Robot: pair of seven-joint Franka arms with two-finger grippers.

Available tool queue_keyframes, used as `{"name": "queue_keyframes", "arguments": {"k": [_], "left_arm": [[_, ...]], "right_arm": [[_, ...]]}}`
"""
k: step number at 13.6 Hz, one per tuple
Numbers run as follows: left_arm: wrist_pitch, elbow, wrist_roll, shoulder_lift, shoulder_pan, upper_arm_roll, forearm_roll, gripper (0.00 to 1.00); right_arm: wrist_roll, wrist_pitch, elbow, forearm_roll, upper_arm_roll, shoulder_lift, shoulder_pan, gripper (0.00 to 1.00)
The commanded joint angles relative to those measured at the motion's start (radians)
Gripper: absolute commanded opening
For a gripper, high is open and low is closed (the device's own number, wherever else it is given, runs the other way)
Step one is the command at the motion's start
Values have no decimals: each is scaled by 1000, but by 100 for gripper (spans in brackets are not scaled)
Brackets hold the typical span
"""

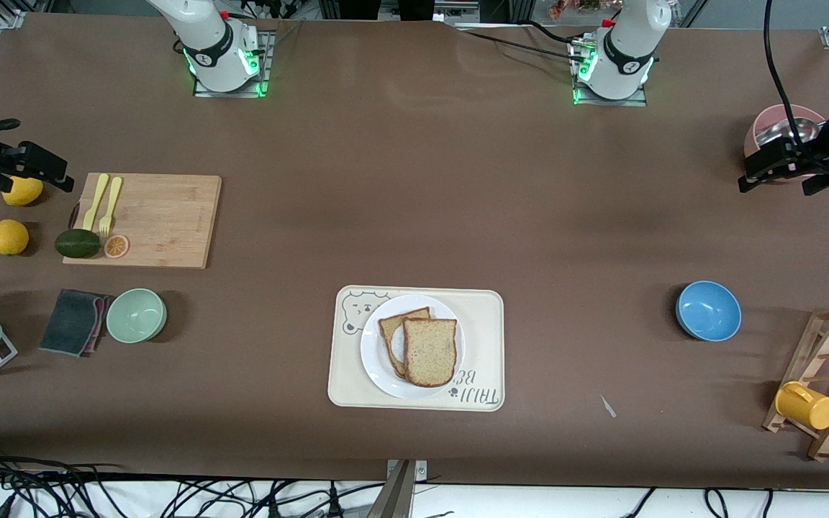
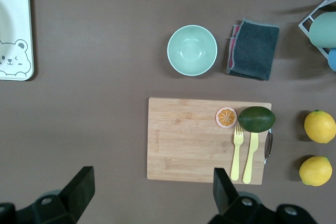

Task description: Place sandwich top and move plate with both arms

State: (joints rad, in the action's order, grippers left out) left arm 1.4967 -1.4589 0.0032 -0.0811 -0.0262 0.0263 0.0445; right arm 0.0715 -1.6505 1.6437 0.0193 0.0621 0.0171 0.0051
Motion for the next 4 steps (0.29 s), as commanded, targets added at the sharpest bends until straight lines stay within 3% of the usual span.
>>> {"name": "queue_keyframes", "arguments": {"k": [1,4], "left_arm": [[-23,32,-17,-11,-1,4,-18,100],[-24,25,-17,-12,-3,3,-18,100]], "right_arm": [[1,0,2,-15,4,-8,7,100],[1,1,2,-13,5,-9,7,100]]}}
